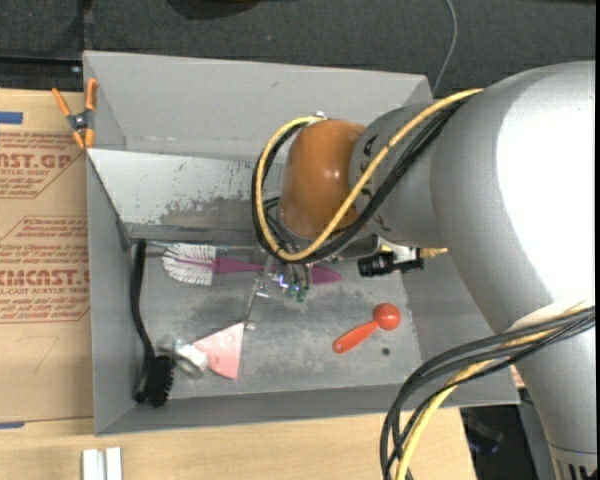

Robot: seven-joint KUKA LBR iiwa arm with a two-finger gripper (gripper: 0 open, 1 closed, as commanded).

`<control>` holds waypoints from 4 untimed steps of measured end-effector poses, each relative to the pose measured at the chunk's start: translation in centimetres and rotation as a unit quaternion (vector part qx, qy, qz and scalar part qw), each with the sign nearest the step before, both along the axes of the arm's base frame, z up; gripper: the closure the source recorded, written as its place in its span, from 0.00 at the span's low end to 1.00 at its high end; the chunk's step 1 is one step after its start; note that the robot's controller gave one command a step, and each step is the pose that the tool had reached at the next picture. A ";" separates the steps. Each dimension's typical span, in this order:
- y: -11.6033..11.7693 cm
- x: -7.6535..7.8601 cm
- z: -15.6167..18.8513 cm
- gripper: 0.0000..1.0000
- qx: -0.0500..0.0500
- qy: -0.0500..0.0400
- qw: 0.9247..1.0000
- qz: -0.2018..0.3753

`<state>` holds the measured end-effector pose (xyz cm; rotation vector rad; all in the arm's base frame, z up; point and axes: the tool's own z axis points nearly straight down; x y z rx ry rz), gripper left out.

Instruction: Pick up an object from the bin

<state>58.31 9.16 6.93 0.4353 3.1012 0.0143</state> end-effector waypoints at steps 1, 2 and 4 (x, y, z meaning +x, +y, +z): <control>-0.3 0.3 0.1 1.00 -0.001 0.002 1.000 0.010; -0.3 0.3 0.1 1.00 -0.001 0.002 1.000 0.009; -0.2 0.2 1.8 1.00 0.000 0.003 1.000 0.010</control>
Offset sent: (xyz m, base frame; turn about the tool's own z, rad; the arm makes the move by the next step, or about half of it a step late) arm 0.0000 0.0000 0.0000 0.0000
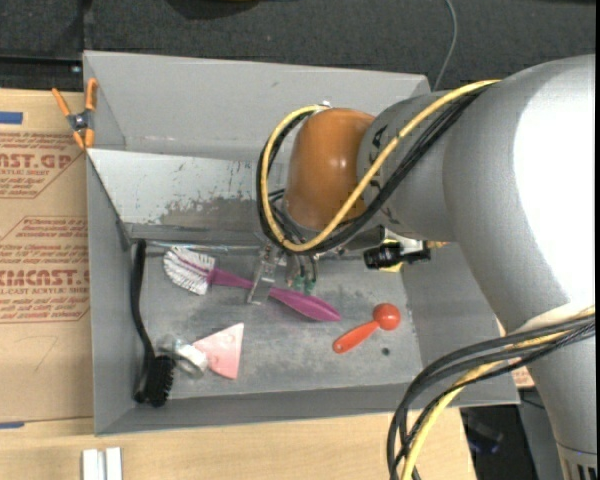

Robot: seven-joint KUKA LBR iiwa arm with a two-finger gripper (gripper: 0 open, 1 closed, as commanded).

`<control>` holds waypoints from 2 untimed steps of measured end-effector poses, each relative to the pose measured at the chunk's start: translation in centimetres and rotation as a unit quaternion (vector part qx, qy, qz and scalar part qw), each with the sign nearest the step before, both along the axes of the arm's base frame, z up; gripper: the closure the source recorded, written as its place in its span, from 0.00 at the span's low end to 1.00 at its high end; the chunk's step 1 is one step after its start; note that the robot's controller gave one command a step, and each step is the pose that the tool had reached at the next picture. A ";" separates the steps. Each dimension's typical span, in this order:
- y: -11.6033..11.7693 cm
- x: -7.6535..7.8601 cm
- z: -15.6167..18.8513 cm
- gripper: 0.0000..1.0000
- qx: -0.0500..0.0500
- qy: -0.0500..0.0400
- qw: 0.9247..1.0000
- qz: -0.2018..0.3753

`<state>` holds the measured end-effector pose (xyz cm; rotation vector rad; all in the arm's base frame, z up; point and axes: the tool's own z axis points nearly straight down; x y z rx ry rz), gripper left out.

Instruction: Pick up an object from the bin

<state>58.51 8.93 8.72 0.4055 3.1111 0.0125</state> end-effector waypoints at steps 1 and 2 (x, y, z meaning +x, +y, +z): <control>0.0 0.0 1.6 1.00 0.000 0.000 1.000 0.000; 0.1 0.0 3.4 1.00 0.001 0.000 1.000 0.000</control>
Offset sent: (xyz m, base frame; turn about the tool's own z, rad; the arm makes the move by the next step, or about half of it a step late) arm -0.0002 0.0002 0.0404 -0.0003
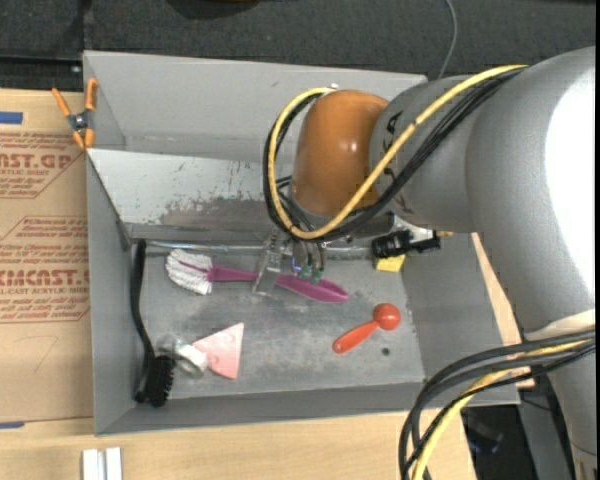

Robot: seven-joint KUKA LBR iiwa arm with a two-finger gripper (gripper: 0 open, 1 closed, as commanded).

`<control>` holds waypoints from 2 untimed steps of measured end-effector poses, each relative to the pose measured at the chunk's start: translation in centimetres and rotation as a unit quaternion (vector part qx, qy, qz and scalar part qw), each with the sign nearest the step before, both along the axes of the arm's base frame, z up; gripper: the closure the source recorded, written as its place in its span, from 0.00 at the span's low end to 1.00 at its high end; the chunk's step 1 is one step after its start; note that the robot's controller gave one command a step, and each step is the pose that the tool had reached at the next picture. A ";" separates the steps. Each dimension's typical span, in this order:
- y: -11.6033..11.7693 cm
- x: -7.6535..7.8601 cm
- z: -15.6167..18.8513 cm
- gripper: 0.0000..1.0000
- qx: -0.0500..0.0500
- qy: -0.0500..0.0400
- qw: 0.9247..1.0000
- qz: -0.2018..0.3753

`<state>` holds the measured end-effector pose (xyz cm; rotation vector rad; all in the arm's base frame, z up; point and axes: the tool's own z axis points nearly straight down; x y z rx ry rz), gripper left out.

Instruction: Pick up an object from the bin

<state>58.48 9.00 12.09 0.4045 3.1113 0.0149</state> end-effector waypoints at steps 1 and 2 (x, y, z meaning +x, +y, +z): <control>0.0 0.0 1.1 1.00 0.000 -0.001 1.000 0.000; 0.0 0.0 1.7 1.00 0.000 -0.001 1.000 0.000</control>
Offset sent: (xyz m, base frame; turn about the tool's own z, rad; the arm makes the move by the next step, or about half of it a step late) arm 0.0004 0.0000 0.0198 0.0000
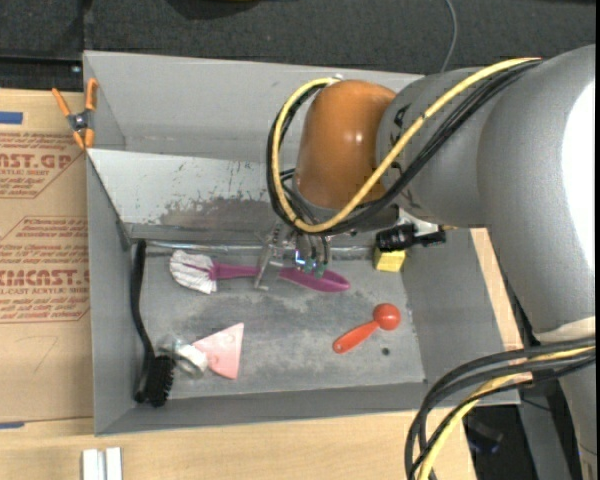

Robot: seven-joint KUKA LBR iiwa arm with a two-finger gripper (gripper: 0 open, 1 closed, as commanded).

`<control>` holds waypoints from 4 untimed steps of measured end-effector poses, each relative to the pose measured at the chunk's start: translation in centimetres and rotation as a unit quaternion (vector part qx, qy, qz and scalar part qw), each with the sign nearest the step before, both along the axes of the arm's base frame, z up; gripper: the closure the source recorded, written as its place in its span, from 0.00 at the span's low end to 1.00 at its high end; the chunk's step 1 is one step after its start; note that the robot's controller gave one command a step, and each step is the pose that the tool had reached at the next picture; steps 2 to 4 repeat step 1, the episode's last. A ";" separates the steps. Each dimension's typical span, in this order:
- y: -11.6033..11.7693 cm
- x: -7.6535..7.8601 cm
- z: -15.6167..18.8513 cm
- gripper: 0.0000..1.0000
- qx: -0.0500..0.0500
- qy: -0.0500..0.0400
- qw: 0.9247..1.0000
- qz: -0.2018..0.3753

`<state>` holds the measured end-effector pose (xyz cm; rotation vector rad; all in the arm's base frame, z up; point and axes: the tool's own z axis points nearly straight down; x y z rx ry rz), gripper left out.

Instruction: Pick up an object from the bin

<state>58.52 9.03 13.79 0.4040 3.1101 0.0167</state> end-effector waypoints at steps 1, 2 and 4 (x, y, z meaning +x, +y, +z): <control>0.0 0.0 0.5 1.00 0.000 0.000 1.000 0.000; 0.0 0.0 0.5 1.00 0.000 0.000 1.000 0.000; 0.0 0.0 0.5 1.00 0.000 0.000 1.000 0.000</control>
Offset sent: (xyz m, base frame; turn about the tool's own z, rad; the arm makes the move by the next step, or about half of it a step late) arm -0.0001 -0.0001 0.0153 -0.0001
